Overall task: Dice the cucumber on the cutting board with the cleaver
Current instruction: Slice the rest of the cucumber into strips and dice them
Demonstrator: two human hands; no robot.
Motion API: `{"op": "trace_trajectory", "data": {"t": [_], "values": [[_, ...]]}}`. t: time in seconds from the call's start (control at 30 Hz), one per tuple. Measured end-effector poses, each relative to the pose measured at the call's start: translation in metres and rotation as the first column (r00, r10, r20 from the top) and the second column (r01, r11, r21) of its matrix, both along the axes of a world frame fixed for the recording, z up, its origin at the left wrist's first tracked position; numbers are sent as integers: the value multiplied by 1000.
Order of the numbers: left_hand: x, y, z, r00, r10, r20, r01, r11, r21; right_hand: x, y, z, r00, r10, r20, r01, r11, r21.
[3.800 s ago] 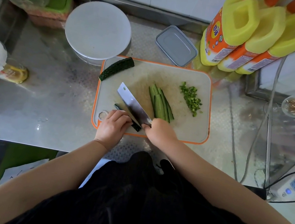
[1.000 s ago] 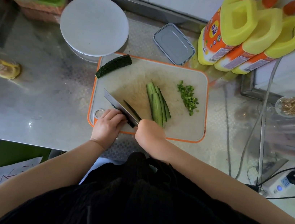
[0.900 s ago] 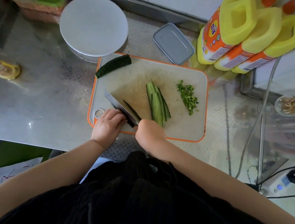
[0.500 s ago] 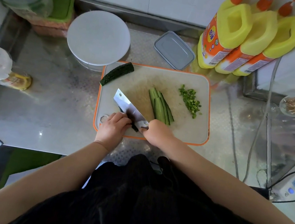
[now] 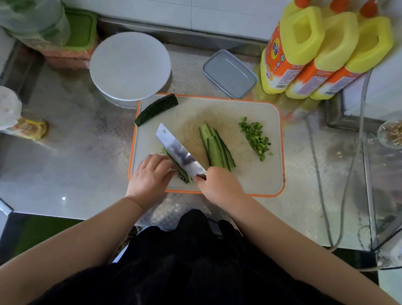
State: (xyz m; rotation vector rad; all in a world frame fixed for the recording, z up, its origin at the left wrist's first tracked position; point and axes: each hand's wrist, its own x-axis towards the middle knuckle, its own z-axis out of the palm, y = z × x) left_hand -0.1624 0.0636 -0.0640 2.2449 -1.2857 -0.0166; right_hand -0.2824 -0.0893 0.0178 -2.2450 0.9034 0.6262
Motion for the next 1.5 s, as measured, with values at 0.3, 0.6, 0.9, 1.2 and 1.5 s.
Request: {"op": "trace_trajectory", "data": {"t": [0.3,0.6,0.9,1.2,1.5], "values": [[34,-23,83,975,154,-162,-146,988,57,-15,29,-12,971,205,127,-178,964,-197],[38,-39,75,912,-185,-367,392,661,640,-14,34,-26,938,321,134,-264,908,-325],[33,-67,80,915,-104,-389,377,560,738,-15,35,-16,932,343,120,-288,898,-333],[44,-79,79,904,-116,-411,417,443,793,-15,33,3,937,321,139,-265,911,-316],[55,-84,94,991,-131,-34,136,969,206,-39,8,5,964,116,237,-39,951,-306]]}}
